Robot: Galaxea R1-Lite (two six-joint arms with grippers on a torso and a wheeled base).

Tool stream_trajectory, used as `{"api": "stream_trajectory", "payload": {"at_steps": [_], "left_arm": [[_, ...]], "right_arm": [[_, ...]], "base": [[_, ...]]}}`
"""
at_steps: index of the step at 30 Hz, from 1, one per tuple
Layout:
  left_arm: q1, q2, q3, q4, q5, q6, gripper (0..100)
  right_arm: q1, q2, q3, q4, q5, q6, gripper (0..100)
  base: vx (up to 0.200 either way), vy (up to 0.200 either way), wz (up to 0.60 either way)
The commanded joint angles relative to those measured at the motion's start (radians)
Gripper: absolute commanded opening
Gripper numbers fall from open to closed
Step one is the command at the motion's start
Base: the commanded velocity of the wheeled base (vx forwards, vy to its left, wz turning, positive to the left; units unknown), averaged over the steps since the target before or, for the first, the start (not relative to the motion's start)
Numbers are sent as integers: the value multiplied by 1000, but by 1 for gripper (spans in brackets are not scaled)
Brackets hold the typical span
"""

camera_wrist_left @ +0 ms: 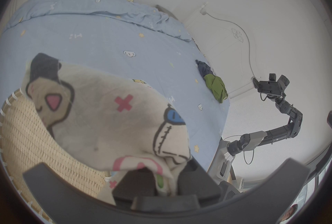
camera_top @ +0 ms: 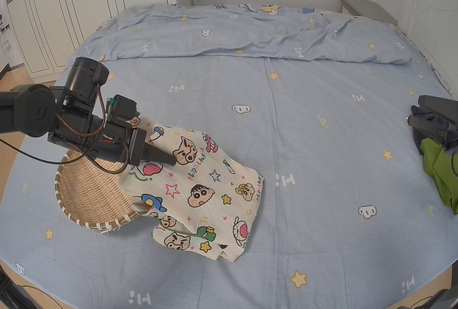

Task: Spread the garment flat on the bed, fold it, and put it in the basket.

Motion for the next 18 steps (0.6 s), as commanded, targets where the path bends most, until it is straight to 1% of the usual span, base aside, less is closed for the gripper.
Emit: {"api": "stream_trajectory", "payload": {"at_steps": [1,10,15,17,18], "left_arm": [[3,-67,3,16,0,0,0],[9,-142,20,7,-4,0,0],[17,-215,33,7,-4,-3,0],[34,-226,32,6,-4,-5,0],[57,-232,32,2,-7,-3,0]], "right_arm": [[2,-1,7,-9,0,0,100],[2,-1,10,-16,0,0,100],[2,-1,10,-16,0,0,100],[2,-2,10,-16,0,0,100],[2,-2,10,-16,0,0,100]], "base": [[0,0,0],[0,0,0],[0,0,0],[0,0,0],[0,0,0]]}}
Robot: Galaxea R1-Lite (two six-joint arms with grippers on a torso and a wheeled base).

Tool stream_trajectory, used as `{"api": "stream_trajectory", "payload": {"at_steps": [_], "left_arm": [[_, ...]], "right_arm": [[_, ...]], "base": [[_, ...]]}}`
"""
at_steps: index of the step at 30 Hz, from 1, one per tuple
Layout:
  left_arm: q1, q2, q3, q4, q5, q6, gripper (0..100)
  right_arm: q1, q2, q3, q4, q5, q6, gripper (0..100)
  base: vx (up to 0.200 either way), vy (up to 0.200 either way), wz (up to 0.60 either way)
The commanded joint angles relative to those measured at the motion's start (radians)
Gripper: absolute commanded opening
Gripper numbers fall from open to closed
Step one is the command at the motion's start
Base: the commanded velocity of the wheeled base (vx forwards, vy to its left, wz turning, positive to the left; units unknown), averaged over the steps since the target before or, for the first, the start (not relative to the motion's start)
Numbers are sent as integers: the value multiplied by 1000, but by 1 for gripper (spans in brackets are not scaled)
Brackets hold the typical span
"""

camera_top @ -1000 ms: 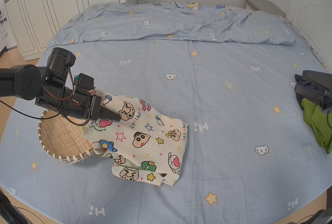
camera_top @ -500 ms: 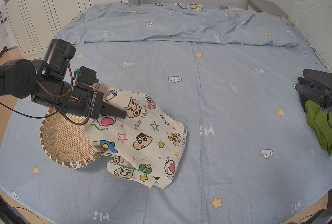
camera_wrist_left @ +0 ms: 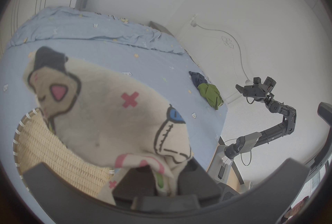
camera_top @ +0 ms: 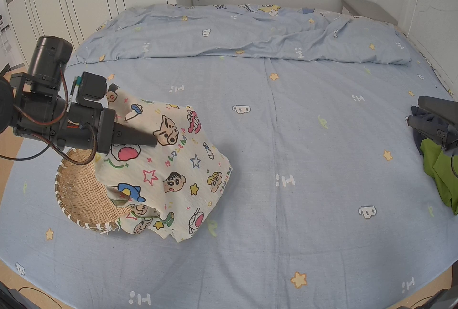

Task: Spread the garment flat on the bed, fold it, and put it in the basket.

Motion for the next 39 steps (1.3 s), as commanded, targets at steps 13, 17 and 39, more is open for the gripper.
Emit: {"api": "stream_trajectory", "payload": {"at_steps": [13,17,39], "left_arm": [[168,-111,-39,4,-94,-7,0],[206,-123,-50,4,-110,-19,0],[453,86,-91,-1,-206,-22,0]], "right_arm": [[0,-14,-1,0,0,0,100],[0,-14,-1,0,0,0,100],[0,-32,-4,0,0,1,100]], "base": [[0,0,0],[0,0,0],[0,0,0]]}}
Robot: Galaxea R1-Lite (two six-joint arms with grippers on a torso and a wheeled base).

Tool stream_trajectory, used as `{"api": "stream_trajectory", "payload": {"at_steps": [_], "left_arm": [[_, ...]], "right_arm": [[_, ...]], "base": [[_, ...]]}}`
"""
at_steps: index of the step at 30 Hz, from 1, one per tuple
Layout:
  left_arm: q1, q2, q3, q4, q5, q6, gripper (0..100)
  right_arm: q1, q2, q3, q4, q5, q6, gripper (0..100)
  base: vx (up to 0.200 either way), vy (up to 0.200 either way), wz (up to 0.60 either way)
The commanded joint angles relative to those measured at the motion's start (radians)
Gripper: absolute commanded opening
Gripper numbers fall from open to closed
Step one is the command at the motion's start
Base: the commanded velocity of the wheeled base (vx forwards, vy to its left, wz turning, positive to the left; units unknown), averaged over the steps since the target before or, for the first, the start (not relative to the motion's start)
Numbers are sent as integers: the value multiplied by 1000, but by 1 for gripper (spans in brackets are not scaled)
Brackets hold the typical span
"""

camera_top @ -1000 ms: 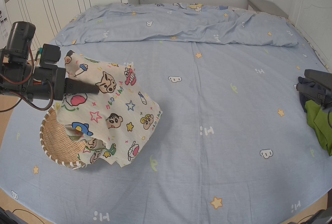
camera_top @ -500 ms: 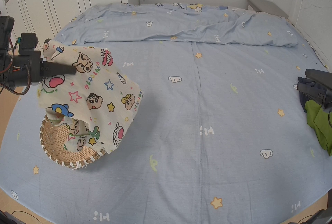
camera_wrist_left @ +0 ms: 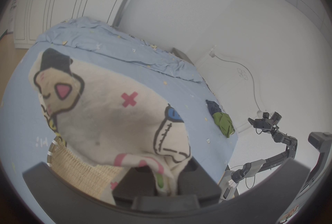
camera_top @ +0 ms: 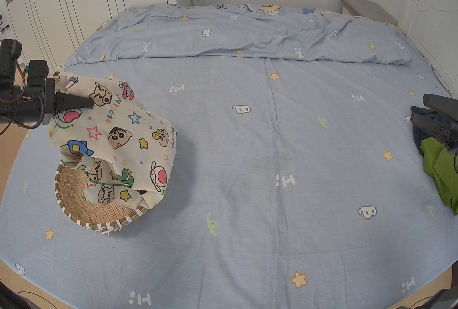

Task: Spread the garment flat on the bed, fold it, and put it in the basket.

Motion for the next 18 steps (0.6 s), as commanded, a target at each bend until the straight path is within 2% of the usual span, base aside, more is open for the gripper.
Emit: {"api": "stream_trajectory", "payload": {"at_steps": [1,6,12,13,18], "left_arm": [[38,85,0,-4,0,3,0],[107,159,-12,-6,2,15,0],[127,180,-19,5,2,37,0],[142,205,-16,14,3,76,0],[163,219,-12,15,5,98,0]], "right_arm": [[1,-10,-2,0,2,1,100],[1,-13,-2,0,5,1,100],[1,-13,-2,0,5,1,100],[1,-13,-2,0,5,1,100],[1,-13,-2,0,5,1,100]], "base": [[0,0,0],[0,0,0],[0,0,0],[0,0,0],[0,0,0]]}}
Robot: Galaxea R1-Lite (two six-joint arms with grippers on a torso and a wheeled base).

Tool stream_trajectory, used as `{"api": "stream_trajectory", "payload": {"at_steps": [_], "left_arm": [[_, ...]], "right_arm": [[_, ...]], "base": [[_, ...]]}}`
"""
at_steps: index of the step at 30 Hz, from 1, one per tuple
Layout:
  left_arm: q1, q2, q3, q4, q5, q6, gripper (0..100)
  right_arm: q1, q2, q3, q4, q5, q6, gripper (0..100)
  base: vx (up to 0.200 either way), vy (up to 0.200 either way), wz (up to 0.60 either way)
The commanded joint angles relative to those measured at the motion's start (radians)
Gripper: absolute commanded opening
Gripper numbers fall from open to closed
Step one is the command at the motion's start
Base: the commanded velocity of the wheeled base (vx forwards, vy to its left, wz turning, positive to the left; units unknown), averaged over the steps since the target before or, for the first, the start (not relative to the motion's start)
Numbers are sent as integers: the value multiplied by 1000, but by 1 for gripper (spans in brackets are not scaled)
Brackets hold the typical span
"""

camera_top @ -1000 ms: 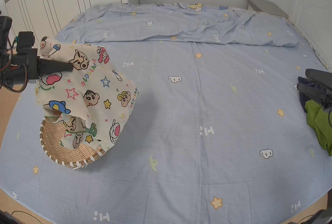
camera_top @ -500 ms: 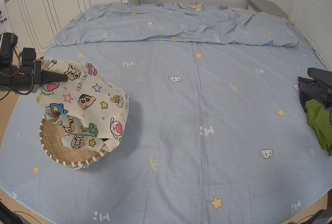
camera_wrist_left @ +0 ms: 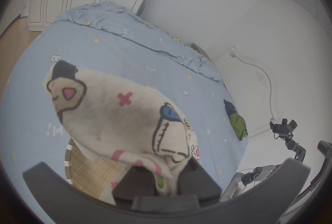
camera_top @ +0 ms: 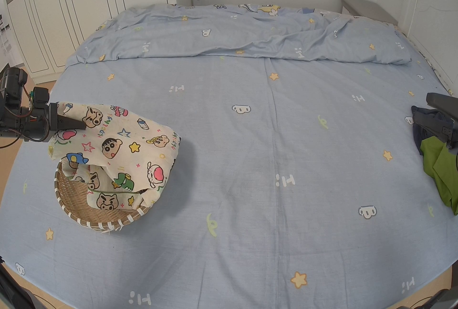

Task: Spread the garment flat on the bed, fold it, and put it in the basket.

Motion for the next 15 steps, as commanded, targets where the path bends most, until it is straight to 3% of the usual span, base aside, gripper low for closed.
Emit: {"api": "stream_trajectory", "payload": {"at_steps": [1,15], "left_arm": [[24,33,8,3,0,19,0],[52,75,47,0,5,103,0]], "right_arm": [[0,0,0,-1,0,0,100],[2,0,0,-1,0,0,100]], "base": [[0,0,0],[0,0,0]]}}
